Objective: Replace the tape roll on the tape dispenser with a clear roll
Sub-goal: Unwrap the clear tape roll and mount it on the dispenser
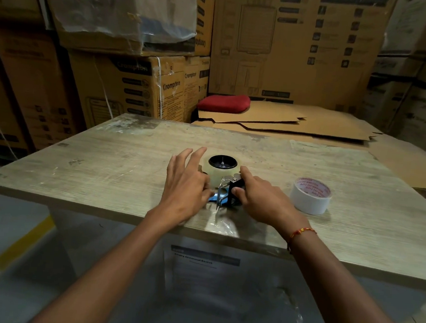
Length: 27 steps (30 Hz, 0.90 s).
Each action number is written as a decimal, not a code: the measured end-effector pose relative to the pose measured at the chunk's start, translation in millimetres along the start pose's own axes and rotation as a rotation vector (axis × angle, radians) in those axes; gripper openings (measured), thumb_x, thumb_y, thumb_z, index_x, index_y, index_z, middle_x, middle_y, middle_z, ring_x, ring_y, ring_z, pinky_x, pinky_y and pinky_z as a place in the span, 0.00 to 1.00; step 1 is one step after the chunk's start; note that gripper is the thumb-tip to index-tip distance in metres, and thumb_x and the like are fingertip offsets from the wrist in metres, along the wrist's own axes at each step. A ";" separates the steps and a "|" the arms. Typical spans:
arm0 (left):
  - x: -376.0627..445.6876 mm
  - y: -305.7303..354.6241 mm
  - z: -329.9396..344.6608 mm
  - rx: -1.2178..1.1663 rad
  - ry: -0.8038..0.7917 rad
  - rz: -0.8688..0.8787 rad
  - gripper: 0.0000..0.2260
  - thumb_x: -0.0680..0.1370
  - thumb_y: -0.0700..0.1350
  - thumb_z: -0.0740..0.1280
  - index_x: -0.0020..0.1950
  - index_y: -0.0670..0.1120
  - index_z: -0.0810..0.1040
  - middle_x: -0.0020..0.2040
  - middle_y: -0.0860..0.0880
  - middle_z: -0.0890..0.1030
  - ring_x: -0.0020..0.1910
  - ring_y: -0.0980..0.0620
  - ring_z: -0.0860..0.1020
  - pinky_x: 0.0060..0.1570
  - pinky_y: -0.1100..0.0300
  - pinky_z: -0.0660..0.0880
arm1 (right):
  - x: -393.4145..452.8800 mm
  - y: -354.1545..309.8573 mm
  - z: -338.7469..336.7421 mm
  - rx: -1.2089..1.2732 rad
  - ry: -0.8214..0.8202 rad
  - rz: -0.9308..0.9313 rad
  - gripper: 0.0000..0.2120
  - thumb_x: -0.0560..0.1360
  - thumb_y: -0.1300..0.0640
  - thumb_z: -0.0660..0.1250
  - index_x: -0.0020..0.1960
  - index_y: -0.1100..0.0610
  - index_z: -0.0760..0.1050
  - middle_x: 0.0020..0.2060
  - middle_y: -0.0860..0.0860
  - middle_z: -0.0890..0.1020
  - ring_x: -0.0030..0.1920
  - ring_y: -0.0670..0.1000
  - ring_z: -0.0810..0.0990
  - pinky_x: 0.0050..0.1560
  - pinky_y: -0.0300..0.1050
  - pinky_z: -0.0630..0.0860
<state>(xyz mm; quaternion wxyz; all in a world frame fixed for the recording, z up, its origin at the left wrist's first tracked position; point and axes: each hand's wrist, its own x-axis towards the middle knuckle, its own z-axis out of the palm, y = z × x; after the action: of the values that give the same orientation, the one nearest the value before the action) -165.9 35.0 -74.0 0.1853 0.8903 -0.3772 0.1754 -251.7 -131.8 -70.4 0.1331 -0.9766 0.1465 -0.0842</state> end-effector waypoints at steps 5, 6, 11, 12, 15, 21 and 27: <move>-9.0 -12.0 -8.1 -0.098 -0.019 0.009 0.08 0.74 0.51 0.73 0.38 0.50 0.82 0.80 0.52 0.56 0.77 0.47 0.50 0.75 0.43 0.54 | 2.7 0.5 -1.0 0.010 -0.024 0.013 0.28 0.83 0.43 0.56 0.78 0.48 0.51 0.61 0.58 0.78 0.56 0.61 0.78 0.57 0.62 0.77; -11.1 -12.6 -8.4 -0.111 -0.023 0.028 0.08 0.74 0.51 0.73 0.37 0.50 0.82 0.80 0.53 0.56 0.77 0.47 0.49 0.74 0.43 0.55 | 3.3 -0.4 -1.0 0.013 -0.029 0.016 0.27 0.82 0.43 0.56 0.77 0.48 0.52 0.61 0.58 0.78 0.56 0.61 0.78 0.57 0.62 0.77; -19.4 -14.4 -11.7 -0.140 -0.053 0.113 0.09 0.73 0.50 0.74 0.35 0.52 0.78 0.80 0.54 0.55 0.78 0.48 0.47 0.74 0.42 0.56 | 4.6 -3.5 0.2 0.016 -0.043 0.030 0.27 0.82 0.43 0.56 0.77 0.48 0.52 0.60 0.58 0.78 0.56 0.61 0.78 0.57 0.62 0.77; -20.5 -17.6 -14.1 -0.128 -0.051 0.122 0.10 0.73 0.51 0.74 0.35 0.53 0.77 0.80 0.54 0.54 0.78 0.48 0.47 0.73 0.42 0.56 | 4.5 -3.6 -0.2 0.017 -0.047 0.033 0.27 0.82 0.43 0.56 0.77 0.48 0.52 0.61 0.58 0.78 0.56 0.61 0.78 0.57 0.62 0.77; -24.1 -31.8 -19.8 -0.049 -0.024 0.151 0.09 0.73 0.52 0.74 0.36 0.52 0.79 0.80 0.53 0.55 0.78 0.47 0.47 0.72 0.42 0.56 | 4.1 -3.6 -0.8 0.020 -0.059 0.029 0.27 0.83 0.43 0.56 0.78 0.49 0.52 0.61 0.57 0.78 0.55 0.60 0.78 0.57 0.62 0.77; -27.7 -44.9 -15.1 0.046 0.161 0.095 0.06 0.71 0.51 0.76 0.40 0.51 0.82 0.71 0.50 0.68 0.61 0.48 0.68 0.55 0.52 0.69 | 4.1 -1.9 -2.3 0.025 -0.064 0.009 0.29 0.83 0.44 0.56 0.79 0.50 0.50 0.63 0.59 0.77 0.57 0.59 0.78 0.58 0.59 0.77; -32.4 -46.0 -9.7 -0.563 -0.026 -0.115 0.03 0.76 0.44 0.72 0.43 0.48 0.81 0.49 0.52 0.79 0.45 0.55 0.77 0.45 0.62 0.72 | 5.4 1.1 1.2 0.015 -0.049 -0.001 0.28 0.83 0.43 0.56 0.78 0.50 0.51 0.63 0.59 0.77 0.57 0.61 0.78 0.58 0.61 0.76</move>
<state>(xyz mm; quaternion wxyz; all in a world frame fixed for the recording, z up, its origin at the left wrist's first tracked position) -154.9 88.9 -89.3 0.4302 0.8258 -0.3622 0.0417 -246.6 -134.2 -71.2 0.1438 -0.9774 0.1422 -0.0612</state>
